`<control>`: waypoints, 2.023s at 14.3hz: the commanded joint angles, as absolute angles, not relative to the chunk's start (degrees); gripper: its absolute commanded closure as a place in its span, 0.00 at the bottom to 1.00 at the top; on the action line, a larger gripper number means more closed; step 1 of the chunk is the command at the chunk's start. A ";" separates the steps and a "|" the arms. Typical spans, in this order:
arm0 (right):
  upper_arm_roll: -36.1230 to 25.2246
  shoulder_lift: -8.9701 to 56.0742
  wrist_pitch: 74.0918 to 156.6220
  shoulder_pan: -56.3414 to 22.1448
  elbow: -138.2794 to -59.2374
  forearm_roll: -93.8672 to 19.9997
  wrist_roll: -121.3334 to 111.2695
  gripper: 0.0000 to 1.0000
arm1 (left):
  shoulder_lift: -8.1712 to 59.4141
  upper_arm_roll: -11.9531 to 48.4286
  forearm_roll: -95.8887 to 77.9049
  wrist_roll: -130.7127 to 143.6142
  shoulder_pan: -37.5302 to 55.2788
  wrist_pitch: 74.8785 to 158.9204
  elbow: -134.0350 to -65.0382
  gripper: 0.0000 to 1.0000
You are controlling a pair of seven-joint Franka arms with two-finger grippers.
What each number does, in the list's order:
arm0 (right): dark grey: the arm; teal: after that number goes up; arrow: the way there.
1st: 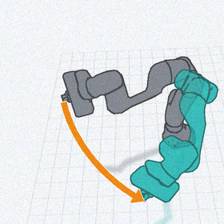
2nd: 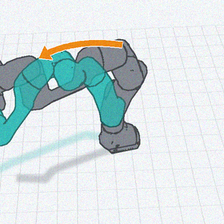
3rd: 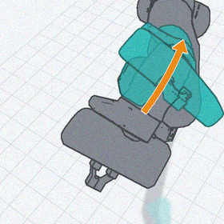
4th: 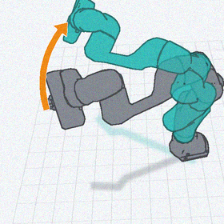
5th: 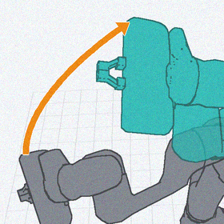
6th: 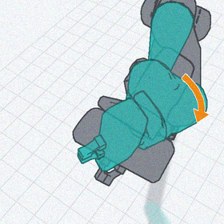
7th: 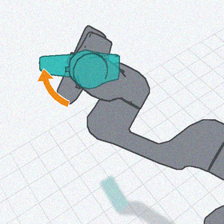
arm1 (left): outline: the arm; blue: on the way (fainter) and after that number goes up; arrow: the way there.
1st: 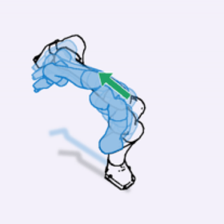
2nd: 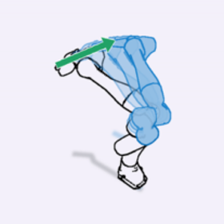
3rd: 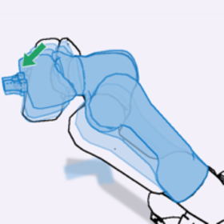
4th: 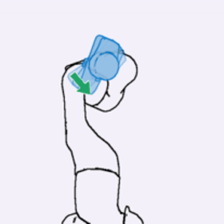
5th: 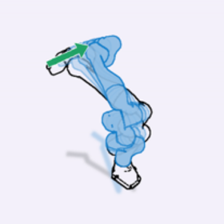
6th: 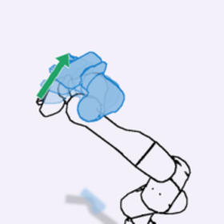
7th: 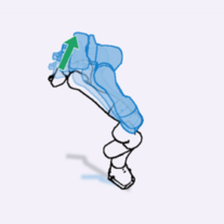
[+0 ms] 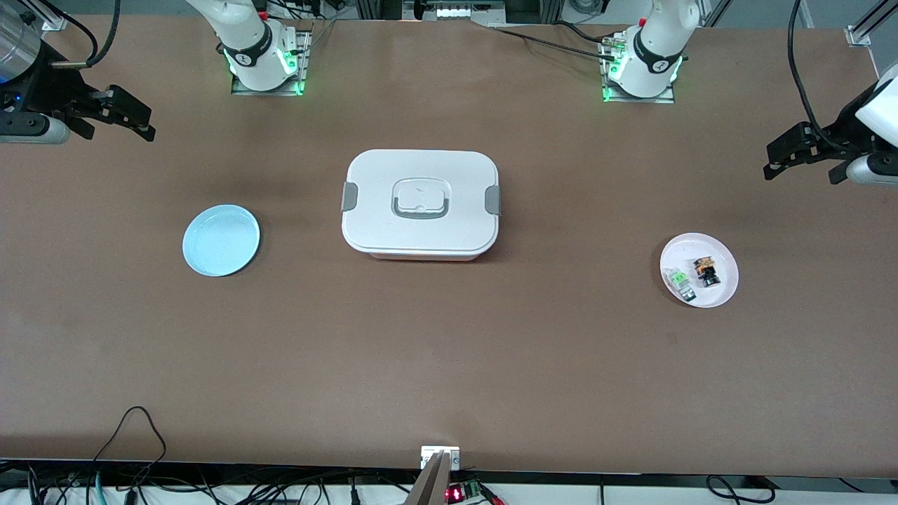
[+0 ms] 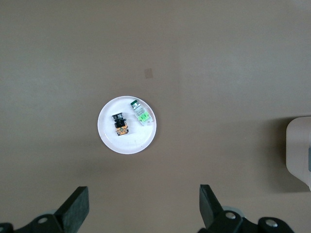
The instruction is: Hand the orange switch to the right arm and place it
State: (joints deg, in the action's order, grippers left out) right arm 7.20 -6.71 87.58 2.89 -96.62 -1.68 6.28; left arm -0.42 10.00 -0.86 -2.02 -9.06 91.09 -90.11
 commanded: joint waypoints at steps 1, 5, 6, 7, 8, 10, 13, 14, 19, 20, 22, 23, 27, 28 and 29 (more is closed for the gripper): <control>7.91 -6.85 86.40 3.78 -95.54 -1.50 5.89 0.00 | -0.44 10.20 -1.32 -1.75 -9.23 90.78 -89.64 0.00; 7.74 -6.94 86.40 3.78 -95.54 -0.88 5.89 0.00 | 0.00 10.55 -1.14 -1.14 -9.05 90.62 -88.42 0.00; 7.73 -6.94 86.40 3.78 -95.54 -0.88 5.80 0.00 | 0.00 10.55 -1.23 -1.23 -9.05 90.62 -88.42 0.00; 7.73 -6.94 86.40 3.78 -95.54 -0.88 5.80 0.00 | 0.00 10.55 -1.23 -1.23 -9.05 90.62 -88.42 0.00; 7.73 -6.94 86.40 3.78 -95.54 -0.88 5.80 0.00 | 0.00 10.55 -1.23 -1.23 -9.05 90.62 -88.42 0.00; 7.82 -6.94 86.40 3.78 -95.54 -0.88 5.80 0.00 | 0.00 10.63 -1.14 -1.32 -9.05 90.62 -88.42 0.00; 7.82 -6.94 86.31 3.78 -95.62 -0.88 5.80 0.00 | 0.00 10.63 -1.14 -1.32 -9.05 90.62 -88.42 0.00; 7.82 -6.94 86.31 3.78 -95.62 -0.88 5.80 0.00 | 0.00 10.63 -1.14 -1.32 -9.05 90.62 -88.42 0.00; 8.00 -6.94 86.22 3.78 -95.62 -0.88 5.89 0.00 | 0.17 10.64 -1.58 -1.41 -9.14 90.62 -88.59 0.00; 8.00 -6.94 86.22 3.78 -95.62 -0.88 5.89 0.00 | 1.74 10.72 -1.76 -2.10 -9.14 91.31 -89.03 0.00; 8.00 -6.94 86.22 3.78 -95.62 -0.88 5.89 0.00 | 2.29 10.72 -1.41 -2.02 -8.79 92.46 -89.64 0.00; 8.00 -6.94 86.31 3.78 -95.62 -0.88 5.89 0.00 | 2.20 10.72 -1.67 -1.41 -8.70 92.29 -89.65 0.00; 8.00 -6.94 86.22 3.78 -95.62 -0.88 5.80 0.00 | 2.11 10.37 -1.06 -1.85 -9.14 92.02 -91.14 0.00; 8.00 -6.94 86.22 3.78 -95.62 -0.88 5.80 0.00 | 2.11 10.02 -0.79 -1.93 -9.23 91.67 -91.14 0.00; 8.00 -6.94 86.22 3.78 -95.62 -0.88 5.80 0.00 | 2.28 9.32 -0.79 -2.46 -9.40 91.58 -91.32 0.00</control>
